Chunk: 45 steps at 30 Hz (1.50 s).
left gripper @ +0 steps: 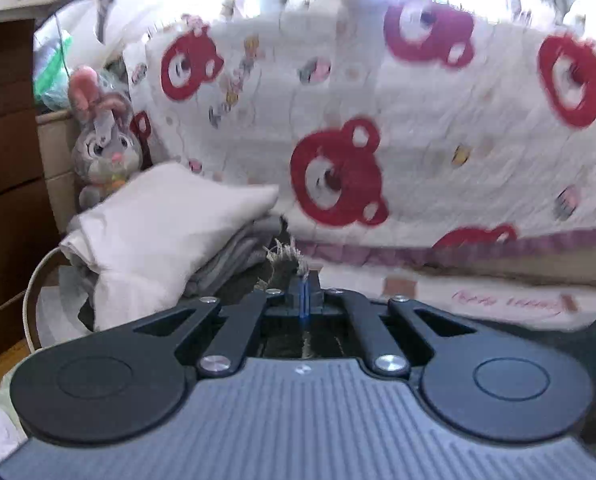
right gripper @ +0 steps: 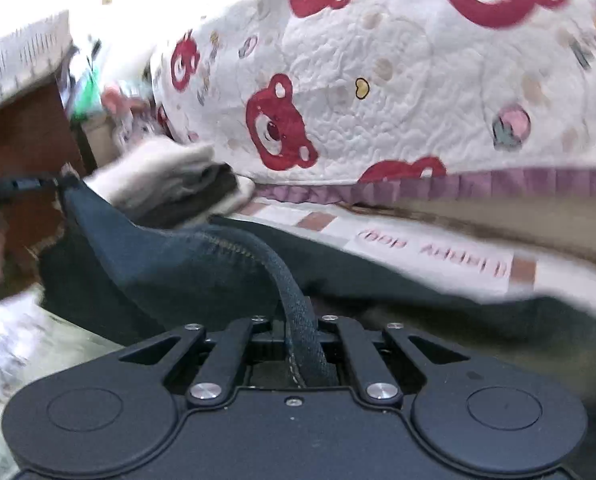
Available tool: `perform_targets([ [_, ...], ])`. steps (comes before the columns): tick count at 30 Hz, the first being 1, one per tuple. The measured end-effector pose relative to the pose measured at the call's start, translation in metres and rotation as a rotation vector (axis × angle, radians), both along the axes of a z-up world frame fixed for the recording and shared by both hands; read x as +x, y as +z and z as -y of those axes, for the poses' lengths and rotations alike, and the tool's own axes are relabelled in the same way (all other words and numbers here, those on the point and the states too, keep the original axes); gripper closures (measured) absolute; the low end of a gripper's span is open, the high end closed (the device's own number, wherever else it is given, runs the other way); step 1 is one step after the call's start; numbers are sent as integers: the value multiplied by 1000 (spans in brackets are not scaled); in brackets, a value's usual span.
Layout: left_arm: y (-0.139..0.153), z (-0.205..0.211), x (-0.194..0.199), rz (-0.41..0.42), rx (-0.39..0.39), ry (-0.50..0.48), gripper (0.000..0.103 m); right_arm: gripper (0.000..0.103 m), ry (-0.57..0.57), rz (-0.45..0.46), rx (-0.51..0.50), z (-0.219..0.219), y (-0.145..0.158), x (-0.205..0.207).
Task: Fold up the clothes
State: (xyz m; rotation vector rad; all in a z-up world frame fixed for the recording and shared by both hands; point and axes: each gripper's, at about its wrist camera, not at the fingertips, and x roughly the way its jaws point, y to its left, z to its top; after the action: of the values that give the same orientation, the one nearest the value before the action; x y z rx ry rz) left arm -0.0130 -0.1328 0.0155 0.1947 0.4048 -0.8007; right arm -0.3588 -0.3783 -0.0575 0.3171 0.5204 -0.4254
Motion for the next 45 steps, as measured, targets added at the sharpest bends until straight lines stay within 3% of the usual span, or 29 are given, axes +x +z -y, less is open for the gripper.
perform_targets([
  [2,-23,27,25,-35,62,27,102,92,-37,-79,-16,28,-9,24],
  [3,-41,42,38,-43,106,48,99,72,-68,-124,-27,43,-16,36],
  [5,-77,65,56,-95,176,65,98,62,-125,-187,-33,70,-30,51],
  [6,-95,70,64,-182,187,54,97,61,-151,-181,-11,77,-35,50],
  [8,-125,65,74,-414,132,15,92,61,-182,-194,-10,83,-41,37],
  [10,-145,50,72,-534,84,2,89,61,-202,-221,-36,84,-44,17],
  [15,-162,30,54,-499,174,-30,80,60,-255,-286,-95,84,-51,-35],
  [17,-166,23,49,-499,206,-39,74,60,-314,-251,-62,80,-48,-70],
  [22,-181,21,40,-671,207,-55,63,60,-443,-92,-10,29,-41,-154],
  [24,-183,25,36,-691,210,-48,60,60,-495,-92,-23,11,-52,-182],
  [27,-182,32,32,-694,215,-25,56,60,-557,-199,-8,14,-76,-207],
  [30,-183,34,31,-730,195,-6,56,60,-617,-148,68,10,-81,-241],
  [32,-183,38,32,-731,181,-5,56,60,-643,-134,66,-3,-83,-259],
  [33,-183,39,34,-732,170,-7,61,60,-663,-155,42,-11,-86,-264],
  [35,-189,42,41,-771,114,-7,77,52,-714,-243,-65,-25,-98,-272],
  [38,-197,42,45,-831,52,56,88,49,-796,-365,-170,-39,-114,-287],
  [42,-195,48,32,-797,72,52,90,48,-833,-280,-116,-50,-107,-314],
  [45,-191,51,12,-842,106,16,90,47,-856,-223,-45,-51,-106,-330],
])
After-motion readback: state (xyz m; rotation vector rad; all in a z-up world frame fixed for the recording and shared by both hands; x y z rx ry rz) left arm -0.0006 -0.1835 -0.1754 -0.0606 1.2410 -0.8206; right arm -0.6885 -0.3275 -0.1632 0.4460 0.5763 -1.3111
